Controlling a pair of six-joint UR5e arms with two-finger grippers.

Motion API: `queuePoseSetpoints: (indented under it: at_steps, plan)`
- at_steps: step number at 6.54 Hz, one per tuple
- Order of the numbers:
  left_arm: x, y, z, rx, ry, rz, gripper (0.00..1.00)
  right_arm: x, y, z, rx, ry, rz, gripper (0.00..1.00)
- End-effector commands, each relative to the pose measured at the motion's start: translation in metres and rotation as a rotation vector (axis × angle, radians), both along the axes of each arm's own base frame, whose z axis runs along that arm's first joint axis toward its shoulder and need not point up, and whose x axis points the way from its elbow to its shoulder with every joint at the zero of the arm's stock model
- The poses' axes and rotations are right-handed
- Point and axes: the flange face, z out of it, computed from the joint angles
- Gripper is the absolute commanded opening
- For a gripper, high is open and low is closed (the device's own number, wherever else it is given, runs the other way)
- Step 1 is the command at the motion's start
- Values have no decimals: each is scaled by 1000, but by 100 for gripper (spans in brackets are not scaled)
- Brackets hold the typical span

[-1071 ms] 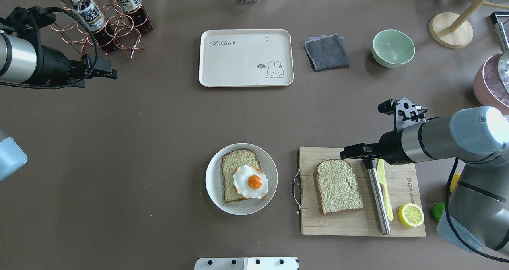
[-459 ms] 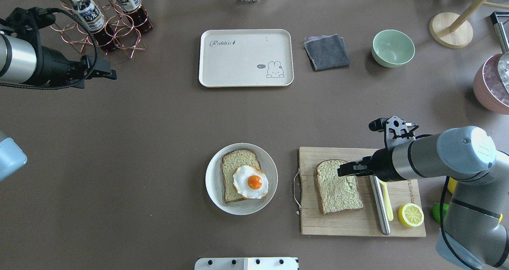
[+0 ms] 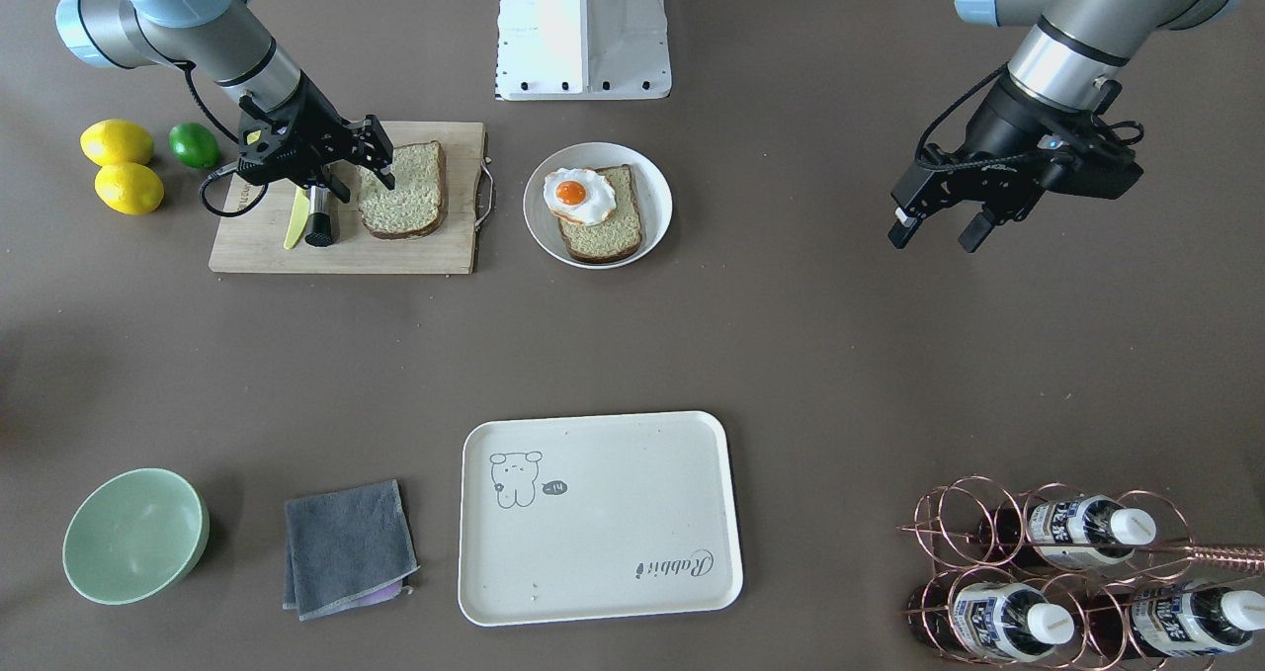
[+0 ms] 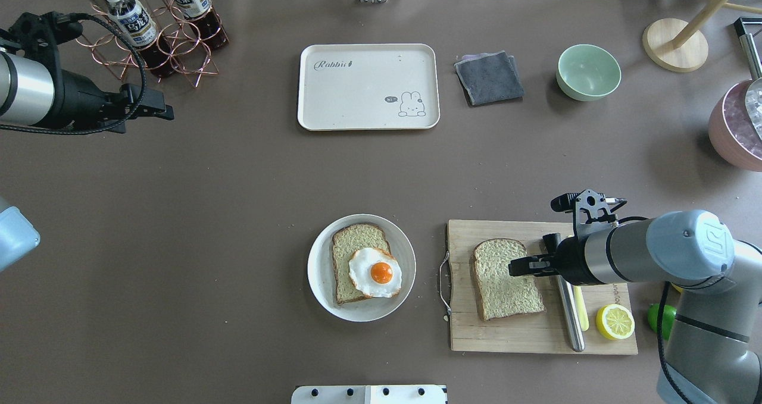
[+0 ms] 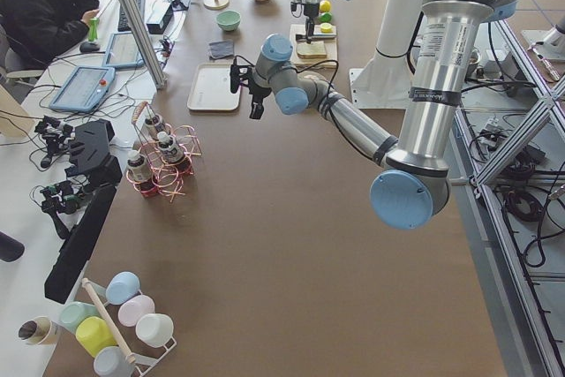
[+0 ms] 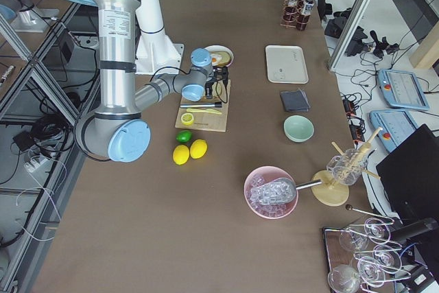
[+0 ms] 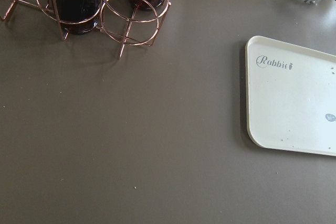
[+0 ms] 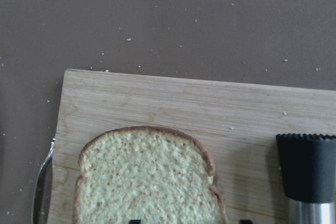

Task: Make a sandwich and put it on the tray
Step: 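Lower the right gripper and grasp the edge of the bread slice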

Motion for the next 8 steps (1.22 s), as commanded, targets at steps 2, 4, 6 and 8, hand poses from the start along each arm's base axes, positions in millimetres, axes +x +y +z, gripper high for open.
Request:
queuePoseSetpoints:
  at_steps: [2,4,6,8]
  plan:
    - [1,-1,2,-2,-3,1,97,-6,6,5,10,14,6,65]
    - [1,-1,3,-3,-4,1,97,-7,5,7,12,20,22,18]
    - [1,-1,4,-5,-5,1,97,-8,4,1,6,6,32,0]
    - [1,-1,3,-5,-4,0,97,3,9,-6,5,-102,42,0]
